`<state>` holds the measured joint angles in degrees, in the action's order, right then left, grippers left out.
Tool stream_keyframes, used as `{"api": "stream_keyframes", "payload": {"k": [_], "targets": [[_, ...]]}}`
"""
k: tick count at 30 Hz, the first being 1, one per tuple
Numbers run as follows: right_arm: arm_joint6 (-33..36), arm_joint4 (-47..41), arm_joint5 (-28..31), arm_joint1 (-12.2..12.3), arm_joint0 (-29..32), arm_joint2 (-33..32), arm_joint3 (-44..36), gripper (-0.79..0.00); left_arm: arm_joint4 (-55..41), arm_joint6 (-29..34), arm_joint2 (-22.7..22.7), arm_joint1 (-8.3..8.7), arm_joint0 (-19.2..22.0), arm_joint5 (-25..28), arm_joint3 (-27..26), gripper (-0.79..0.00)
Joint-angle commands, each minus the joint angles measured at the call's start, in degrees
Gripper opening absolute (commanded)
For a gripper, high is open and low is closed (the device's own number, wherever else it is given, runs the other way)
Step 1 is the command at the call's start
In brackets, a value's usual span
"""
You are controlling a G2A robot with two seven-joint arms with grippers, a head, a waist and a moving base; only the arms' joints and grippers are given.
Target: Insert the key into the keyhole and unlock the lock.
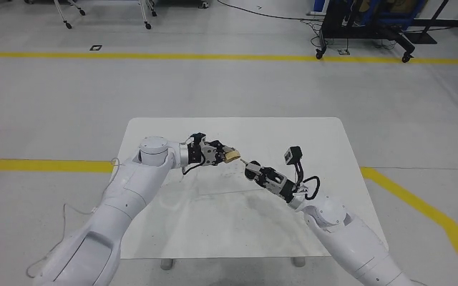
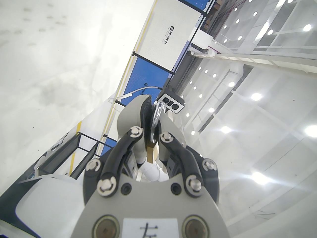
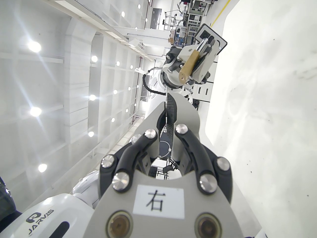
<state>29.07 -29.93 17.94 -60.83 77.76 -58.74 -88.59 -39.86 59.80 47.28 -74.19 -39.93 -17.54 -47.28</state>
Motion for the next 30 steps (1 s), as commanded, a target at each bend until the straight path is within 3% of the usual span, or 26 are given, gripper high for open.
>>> {"api": "stream_keyframes", "payload": {"k": [1, 9, 11, 18, 30], "targets": [[0.0, 0.0, 0.0, 0.0, 0.0, 0.0, 0.0, -0.785, 0.0, 0.0, 0.0, 0.0, 0.0, 0.0, 0.0, -0.785], [0.0, 0.0, 0.0, 0.0, 0.0, 0.0, 0.0, -0.785, 0.0, 0.0, 0.0, 0.0, 0.0, 0.0, 0.0, -0.785], [-0.1, -1.4, -0.9, -0.1, 0.4, -0.1, -0.6, -0.785, -0.1, -2.8, 0.6, 0.08, -1.0, 0.9, -0.7, -0.785], [1.5, -7.1, -12.7, -0.1, 0.9, -1.2, -1.9, -0.785, 3.3, -9.4, 2.3, 0.9, -3.5, 1.3, -6.0, -0.785], [-7.4, -6.3, -22.0, -1.3, 0.5, 0.4, -4.3, -0.785, 7.9, -13.7, 2.0, 1.03, -5.4, -1.2, -10.4, -0.785]]}}
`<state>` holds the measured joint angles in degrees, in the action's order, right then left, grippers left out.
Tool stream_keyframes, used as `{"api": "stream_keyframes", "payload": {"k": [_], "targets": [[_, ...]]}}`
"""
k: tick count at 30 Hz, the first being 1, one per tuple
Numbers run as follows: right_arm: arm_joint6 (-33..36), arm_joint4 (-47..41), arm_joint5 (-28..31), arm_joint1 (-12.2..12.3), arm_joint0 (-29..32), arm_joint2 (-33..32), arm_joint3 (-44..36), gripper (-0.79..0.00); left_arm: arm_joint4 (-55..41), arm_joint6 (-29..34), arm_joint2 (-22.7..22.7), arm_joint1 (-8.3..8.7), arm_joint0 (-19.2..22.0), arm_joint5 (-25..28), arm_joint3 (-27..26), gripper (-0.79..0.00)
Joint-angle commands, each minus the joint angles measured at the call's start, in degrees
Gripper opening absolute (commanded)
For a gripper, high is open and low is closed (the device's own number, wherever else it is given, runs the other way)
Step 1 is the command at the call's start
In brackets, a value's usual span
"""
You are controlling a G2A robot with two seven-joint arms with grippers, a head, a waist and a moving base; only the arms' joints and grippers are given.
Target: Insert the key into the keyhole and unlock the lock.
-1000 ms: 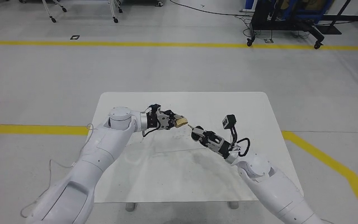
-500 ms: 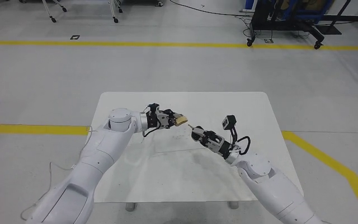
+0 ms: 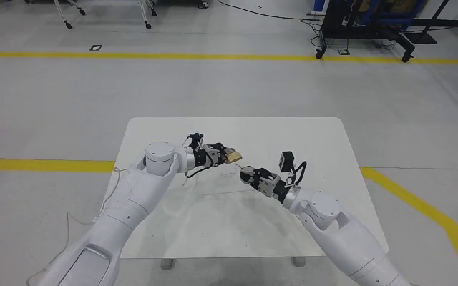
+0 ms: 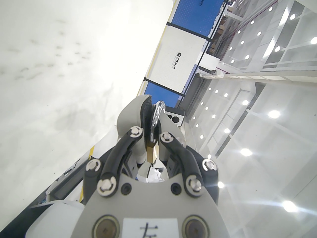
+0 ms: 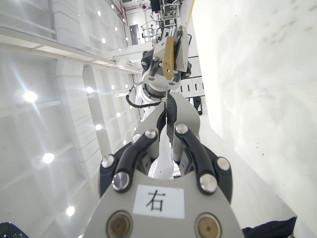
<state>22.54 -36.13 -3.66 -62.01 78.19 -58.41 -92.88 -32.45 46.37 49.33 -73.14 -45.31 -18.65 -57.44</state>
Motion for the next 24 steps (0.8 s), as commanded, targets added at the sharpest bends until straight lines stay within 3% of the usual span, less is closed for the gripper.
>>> {"api": "stream_keyframes", "payload": {"k": [1, 24], "targets": [[-1.2, -0.2, -0.6, -0.2, 0.2, 0.1, -0.1, -0.785, 0.7, -0.4, -0.1, -0.02, -0.2, -0.2, -0.4, -0.785], [-4.6, 0.1, -2.5, -1.6, 0.4, -0.7, 0.3, -0.785, 5.7, -2.3, 0.2, -0.11, -1.3, -1.2, -3.1, -0.785]]}}
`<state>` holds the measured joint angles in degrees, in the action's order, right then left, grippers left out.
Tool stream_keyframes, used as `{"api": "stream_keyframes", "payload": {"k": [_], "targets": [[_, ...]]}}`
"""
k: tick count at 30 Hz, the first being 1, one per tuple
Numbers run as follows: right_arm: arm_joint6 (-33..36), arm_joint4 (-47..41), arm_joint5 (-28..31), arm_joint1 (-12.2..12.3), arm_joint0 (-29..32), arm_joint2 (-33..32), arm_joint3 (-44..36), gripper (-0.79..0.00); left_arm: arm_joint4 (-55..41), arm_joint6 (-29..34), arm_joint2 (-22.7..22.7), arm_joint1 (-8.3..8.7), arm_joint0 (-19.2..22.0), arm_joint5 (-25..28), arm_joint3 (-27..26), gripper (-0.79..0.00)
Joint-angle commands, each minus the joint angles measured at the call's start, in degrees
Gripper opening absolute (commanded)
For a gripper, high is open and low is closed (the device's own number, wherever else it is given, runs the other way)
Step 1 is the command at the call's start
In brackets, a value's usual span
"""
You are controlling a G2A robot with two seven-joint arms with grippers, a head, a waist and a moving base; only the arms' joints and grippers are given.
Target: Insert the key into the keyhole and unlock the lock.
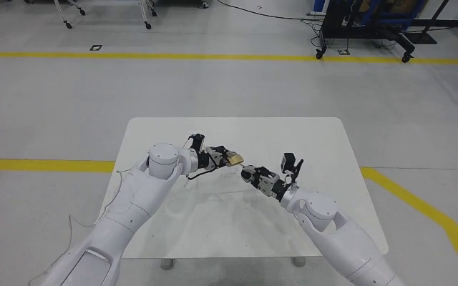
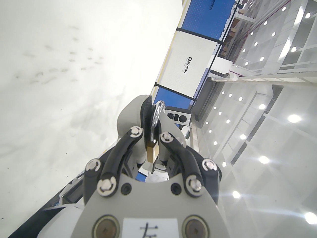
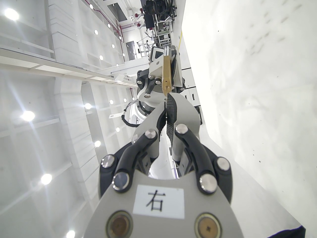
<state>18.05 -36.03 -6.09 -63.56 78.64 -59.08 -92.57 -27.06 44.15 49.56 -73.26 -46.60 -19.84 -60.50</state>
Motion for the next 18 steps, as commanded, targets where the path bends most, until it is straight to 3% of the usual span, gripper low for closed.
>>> {"api": "stream_keyframes", "payload": {"k": [1, 18], "targets": [[-0.2, 0.0, -0.2, -0.1, 0.0, 0.0, 0.0, -0.785, 0.4, -0.1, 0.0, -0.01, 0.0, -0.1, -0.1, -0.785], [-1.9, -0.3, -3.3, -1.6, -2.6, 0.9, 2.3, -0.785, 2.5, 0.7, -0.1, -0.29, -0.1, -0.3, -0.4, -0.785]]}}
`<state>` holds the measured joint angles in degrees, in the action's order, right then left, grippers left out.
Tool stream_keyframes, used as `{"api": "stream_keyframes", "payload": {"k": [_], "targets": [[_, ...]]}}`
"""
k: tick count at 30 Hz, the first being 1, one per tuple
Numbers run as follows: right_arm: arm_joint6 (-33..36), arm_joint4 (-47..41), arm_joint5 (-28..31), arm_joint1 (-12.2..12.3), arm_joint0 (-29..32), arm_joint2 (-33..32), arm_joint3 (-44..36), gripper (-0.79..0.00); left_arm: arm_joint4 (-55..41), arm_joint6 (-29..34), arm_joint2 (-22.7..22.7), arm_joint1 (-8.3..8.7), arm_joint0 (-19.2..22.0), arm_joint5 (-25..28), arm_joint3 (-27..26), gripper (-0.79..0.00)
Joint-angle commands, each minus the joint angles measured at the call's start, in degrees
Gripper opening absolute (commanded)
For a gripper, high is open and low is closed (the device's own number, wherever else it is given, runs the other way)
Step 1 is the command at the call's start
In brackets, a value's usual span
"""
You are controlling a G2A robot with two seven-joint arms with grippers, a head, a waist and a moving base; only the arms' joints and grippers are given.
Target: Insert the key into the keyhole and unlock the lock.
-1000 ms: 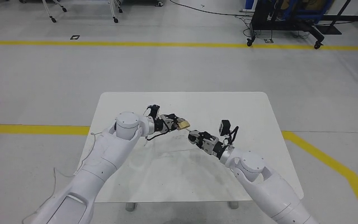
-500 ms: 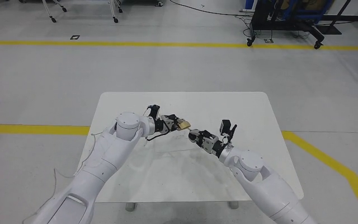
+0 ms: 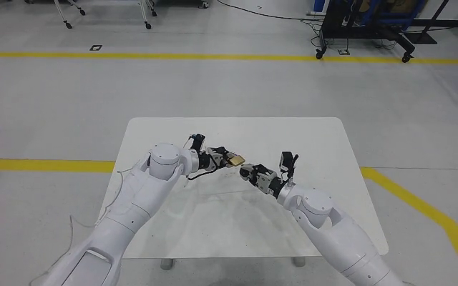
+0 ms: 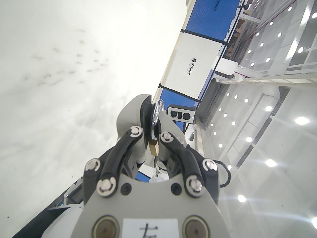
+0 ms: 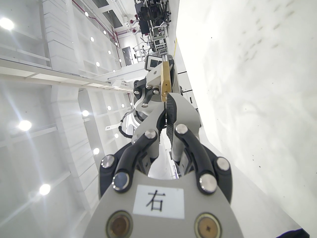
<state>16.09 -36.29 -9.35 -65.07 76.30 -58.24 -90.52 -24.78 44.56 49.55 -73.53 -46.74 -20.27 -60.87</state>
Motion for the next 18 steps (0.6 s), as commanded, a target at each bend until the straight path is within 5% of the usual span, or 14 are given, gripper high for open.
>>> {"api": "stream_keyframes", "payload": {"k": [1, 10, 11, 12, 18], "targets": [[0.2, 0.0, -0.1, -0.2, -0.5, 0.1, 0.6, -0.785, 0.2, 0.7, -0.1, -0.04, 0.0, 0.3, 0.0, -0.785], [0.8, -0.4, -0.4, -0.9, -1.5, 0.4, 1.8, -0.785, 0.9, 1.5, 0.1, -0.16, 0.2, 1.0, 0.4, -0.785], [1.1, -0.5, -0.2, -0.9, -1.5, 0.2, 1.7, -0.493, 0.8, 1.6, 0.3, -0.16, 0.2, 1.1, 0.4, -0.785], [1.3, -0.5, 0.0, -0.9, -1.4, 0.0, 1.6, 0.0, 0.6, 1.6, 0.5, -0.15, 0.2, 1.3, 0.5, -0.785], [3.2, -1.2, 1.3, -0.8, -0.5, -1.3, 1.1, 0.0, -0.2, 2.1, 1.7, -0.04, -0.1, 2.6, 0.7, -0.785]]}}
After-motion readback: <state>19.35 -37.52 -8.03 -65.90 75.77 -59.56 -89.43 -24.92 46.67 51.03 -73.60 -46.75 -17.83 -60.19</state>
